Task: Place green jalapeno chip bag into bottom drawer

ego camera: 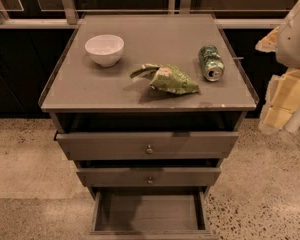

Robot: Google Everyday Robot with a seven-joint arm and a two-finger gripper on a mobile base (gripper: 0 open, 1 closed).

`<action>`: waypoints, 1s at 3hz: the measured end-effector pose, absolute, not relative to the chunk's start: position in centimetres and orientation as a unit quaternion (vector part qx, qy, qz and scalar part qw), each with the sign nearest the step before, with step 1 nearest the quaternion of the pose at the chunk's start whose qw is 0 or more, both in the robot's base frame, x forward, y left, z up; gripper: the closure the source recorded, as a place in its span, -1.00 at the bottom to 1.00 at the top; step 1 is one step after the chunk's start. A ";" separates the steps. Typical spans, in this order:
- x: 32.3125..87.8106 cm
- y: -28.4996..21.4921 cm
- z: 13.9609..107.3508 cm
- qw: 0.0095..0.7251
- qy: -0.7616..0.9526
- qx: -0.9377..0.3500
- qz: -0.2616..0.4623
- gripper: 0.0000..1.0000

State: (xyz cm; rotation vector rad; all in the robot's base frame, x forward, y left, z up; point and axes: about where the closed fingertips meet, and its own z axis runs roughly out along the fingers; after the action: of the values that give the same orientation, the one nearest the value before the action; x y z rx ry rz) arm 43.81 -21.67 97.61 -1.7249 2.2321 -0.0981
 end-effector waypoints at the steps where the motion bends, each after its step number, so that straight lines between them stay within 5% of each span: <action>1: 43.8 -21.7 97.6 0.159 0.781 -0.603 -0.034 -1.00; 3: 47.1 -18.8 96.4 0.189 0.759 -0.623 -0.013 -1.00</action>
Offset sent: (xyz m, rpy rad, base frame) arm 0.0119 0.0088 -0.0004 0.0128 -0.0189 0.0327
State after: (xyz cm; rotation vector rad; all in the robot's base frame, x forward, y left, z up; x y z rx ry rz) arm 47.08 -18.84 96.35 -1.7506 2.1349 -0.0370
